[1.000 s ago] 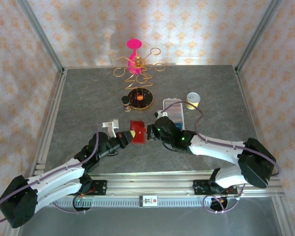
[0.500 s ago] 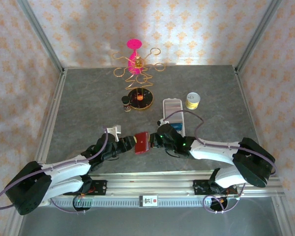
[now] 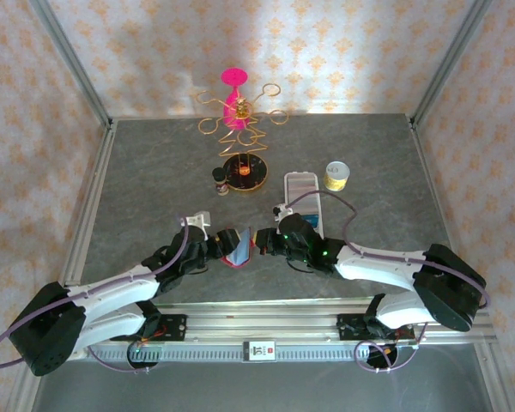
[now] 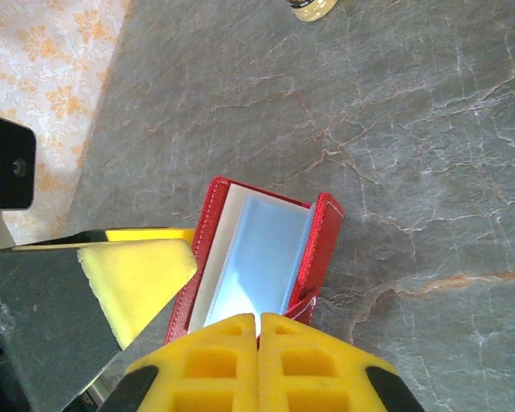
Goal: Put the credit cards into the card holder
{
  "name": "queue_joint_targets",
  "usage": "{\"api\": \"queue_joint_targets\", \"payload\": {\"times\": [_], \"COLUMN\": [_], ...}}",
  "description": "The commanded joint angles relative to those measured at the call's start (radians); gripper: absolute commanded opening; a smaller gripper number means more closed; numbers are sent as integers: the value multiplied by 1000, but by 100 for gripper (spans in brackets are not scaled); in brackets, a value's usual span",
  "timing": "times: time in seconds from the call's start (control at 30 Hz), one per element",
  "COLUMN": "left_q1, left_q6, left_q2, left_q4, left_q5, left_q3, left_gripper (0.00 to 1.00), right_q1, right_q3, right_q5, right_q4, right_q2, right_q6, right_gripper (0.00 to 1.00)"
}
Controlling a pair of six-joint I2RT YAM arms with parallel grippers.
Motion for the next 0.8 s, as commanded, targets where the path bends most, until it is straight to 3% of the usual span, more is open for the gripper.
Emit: {"api": "queue_joint_targets", "payload": {"times": [0.0,0.13,0.23,0.33,0.43,0.57,0.7,0.77], "left_q1": [-6,-6,-5,-6,-6,-6,-5,-6], "left_q6": [35,29,20,19,22,38,46,46], "left_q2": [30,47,37,18,19,47,71,76], "left_q4": [-37,-69,-56,-30,-33,-50,-51,-47], "left_q5": [-19,-60,-59,-57,-60,-62,-53,-53], "left_q3": [37,38,32,22,20,23,28,27], "left_gripper": [67,48,47,37,33,36,50,52], "right_q1": [2,3,3,3,2,3,3,2], "right_q3": [-13,-13,-12,-13,-15,-16,-18,-17], "right_q5": [19,48,71,78,78,83,79,77], "right_q4": [13,-8,-30,-38,-35,-36,-36,-36], "right_q2": [-4,-1,5,12,15,11,4,2], "right_q6": [11,10,11,14,19,20,20,20], "right_gripper": [0,0,0,0,0,0,0,0]}}
